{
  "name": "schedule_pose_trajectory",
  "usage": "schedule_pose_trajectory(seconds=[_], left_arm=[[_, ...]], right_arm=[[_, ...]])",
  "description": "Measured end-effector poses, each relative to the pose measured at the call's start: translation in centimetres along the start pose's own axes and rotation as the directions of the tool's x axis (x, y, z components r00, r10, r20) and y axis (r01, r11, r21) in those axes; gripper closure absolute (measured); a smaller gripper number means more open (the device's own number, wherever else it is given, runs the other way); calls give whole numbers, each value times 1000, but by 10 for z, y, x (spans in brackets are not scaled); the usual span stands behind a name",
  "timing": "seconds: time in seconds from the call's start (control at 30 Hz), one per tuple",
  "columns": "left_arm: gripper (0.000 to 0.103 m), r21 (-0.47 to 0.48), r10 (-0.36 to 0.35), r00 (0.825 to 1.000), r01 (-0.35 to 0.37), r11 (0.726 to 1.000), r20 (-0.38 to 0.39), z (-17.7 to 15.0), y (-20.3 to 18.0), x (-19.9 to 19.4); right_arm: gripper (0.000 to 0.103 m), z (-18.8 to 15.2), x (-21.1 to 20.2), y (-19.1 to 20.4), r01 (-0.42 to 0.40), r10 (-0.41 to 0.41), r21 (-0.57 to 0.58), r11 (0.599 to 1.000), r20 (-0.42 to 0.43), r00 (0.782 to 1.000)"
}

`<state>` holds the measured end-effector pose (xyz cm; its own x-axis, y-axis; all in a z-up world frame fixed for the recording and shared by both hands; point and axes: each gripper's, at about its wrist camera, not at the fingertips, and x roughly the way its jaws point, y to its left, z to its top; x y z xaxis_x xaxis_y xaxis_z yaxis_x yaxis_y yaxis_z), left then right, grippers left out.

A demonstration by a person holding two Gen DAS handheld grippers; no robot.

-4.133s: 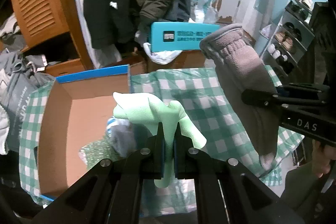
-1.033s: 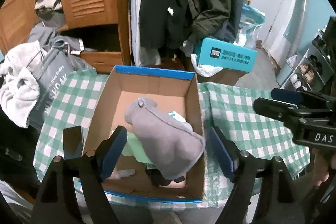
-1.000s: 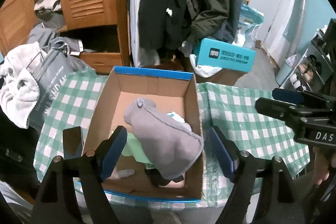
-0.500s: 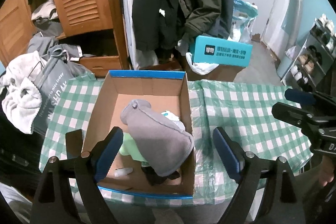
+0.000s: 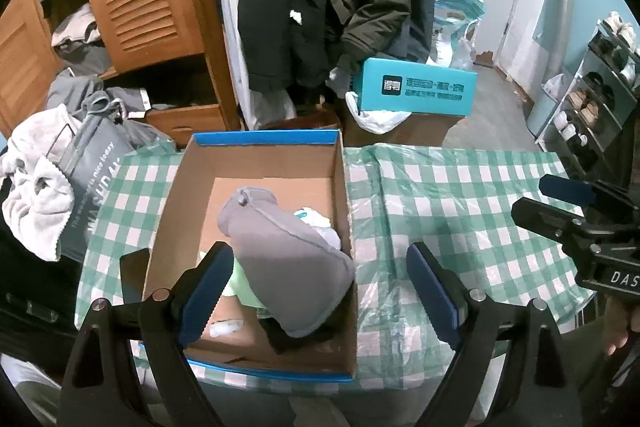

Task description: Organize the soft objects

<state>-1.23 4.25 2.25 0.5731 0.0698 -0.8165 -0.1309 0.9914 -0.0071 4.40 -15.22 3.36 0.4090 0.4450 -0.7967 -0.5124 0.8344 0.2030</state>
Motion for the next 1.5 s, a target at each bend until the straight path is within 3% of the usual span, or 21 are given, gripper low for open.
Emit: schedule_pose_trajectory(seconds=[1.5], left_arm=[[14, 13, -1, 1000, 1, 1000, -29, -6, -7, 8]], right_arm=[[31, -3, 5, -2, -3, 3, -10, 1000, -25, 1000]])
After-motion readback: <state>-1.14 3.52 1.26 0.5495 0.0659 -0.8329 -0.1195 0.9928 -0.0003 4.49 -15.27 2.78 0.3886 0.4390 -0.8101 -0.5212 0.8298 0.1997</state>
